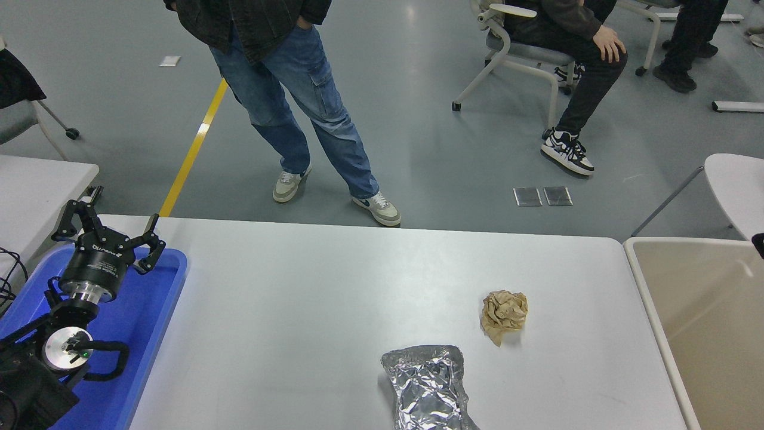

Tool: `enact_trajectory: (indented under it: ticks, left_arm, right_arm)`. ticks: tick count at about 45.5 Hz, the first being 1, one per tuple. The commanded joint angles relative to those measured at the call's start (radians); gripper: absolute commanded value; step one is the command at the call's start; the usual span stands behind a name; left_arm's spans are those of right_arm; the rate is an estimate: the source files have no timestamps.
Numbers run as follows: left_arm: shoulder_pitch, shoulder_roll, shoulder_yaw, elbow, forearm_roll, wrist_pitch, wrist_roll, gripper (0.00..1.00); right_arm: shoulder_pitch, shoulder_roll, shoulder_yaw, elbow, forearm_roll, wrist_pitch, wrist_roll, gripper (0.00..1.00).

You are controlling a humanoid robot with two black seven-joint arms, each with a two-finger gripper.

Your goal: Clean the table surface

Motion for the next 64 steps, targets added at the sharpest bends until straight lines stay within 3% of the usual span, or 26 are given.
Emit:
enact_trajectory:
  ticks: [1,15,24,30,47,64]
  left_arm:
    - [0.0,0.0,0.0,0.0,0.0,0.0,0.0,1.0]
    - [0.001,0.0,0.0,0.0,0.0,0.0,0.0,1.0]
    - [0.0,0.0,0.0,0.0,0.0,0.0,-0.001,1.0]
    - [0.0,0.0,0.0,0.0,0.0,0.0,0.0,1.0]
    - [0.0,0.0,0.0,0.0,0.0,0.0,0.0,1.0]
    - [0.0,0.0,0.0,0.0,0.0,0.0,0.0,1.0]
  right_arm:
    - [0.015,-0.043,0.111,0.062,-0.001,0.004,0.136,0.98]
    - [-0.009,-0.165,0.254,0.411,-0.002,0.002,0.285,0.98]
    - [-0.074,-0.162,0.427,0.545,-0.021,0.005,0.32,0.98]
    - [-0.138,-0.156,0.476,0.612,-0.021,0.005,0.394,0.98]
    - [-0.371,-0.053,0.525,0.651,-0.021,0.002,0.521,0.98]
    - [-0.552,0.008,0.507,0.656,-0.021,0.005,0.555,0.98]
